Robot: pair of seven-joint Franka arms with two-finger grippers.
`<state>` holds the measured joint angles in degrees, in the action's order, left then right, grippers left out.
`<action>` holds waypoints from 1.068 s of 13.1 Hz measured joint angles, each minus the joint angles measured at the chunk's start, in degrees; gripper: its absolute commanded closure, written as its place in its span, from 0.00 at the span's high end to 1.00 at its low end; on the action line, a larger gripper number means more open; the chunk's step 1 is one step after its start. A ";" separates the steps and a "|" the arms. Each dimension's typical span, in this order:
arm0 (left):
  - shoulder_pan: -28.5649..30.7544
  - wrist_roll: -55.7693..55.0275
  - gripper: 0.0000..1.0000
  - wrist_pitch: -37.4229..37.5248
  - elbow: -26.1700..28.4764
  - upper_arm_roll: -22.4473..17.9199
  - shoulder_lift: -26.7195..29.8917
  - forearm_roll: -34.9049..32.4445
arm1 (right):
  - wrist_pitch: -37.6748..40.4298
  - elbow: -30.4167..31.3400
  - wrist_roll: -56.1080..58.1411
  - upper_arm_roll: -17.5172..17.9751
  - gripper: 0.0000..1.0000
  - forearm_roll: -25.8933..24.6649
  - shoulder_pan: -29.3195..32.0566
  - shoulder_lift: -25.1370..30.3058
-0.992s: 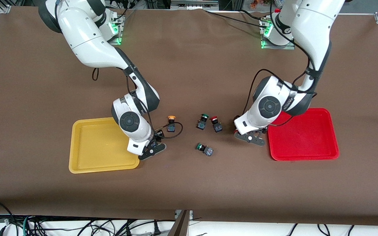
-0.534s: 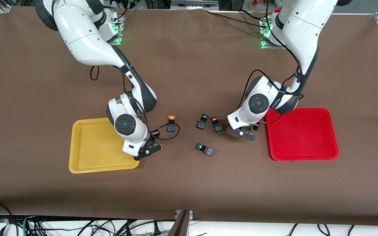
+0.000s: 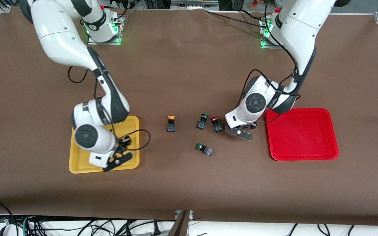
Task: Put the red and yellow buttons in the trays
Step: 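Place the orange button in the yellow tray while the left gripper carries the red button, then release the red button in the red tray while the right gripper grasps another orange button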
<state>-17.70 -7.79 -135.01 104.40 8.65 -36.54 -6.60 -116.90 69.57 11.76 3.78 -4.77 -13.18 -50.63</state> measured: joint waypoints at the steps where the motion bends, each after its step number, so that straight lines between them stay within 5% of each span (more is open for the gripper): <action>1: -0.05 0.00 0.10 -0.04 -0.10 0.00 0.04 0.00 | -2.22 1.40 0.32 -0.08 0.99 0.00 0.58 -0.39; 6: 1.69 0.13 0.12 6.35 -3.09 -1.31 5.06 -0.04 | -3.42 3.48 -3.52 0.40 0.99 2.30 0.03 -0.26; 11: 16.21 14.04 0.20 15.16 -4.28 -1.90 8.57 -0.22 | 1.52 0.22 -26.29 2.03 0.99 5.23 -8.96 1.33; 13: 19.04 15.97 0.26 14.91 -3.76 -1.87 5.96 -0.39 | 1.25 0.31 -34.32 2.18 0.99 6.20 -12.58 0.68; 14: 19.20 16.02 0.46 14.41 -3.73 -1.84 4.52 -1.30 | 0.08 0.61 -36.78 2.18 0.99 6.29 -13.61 0.11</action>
<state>1.50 8.23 -120.60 100.67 6.80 -32.02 -7.90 -116.81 70.18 -25.03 5.95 1.52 -26.79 -50.52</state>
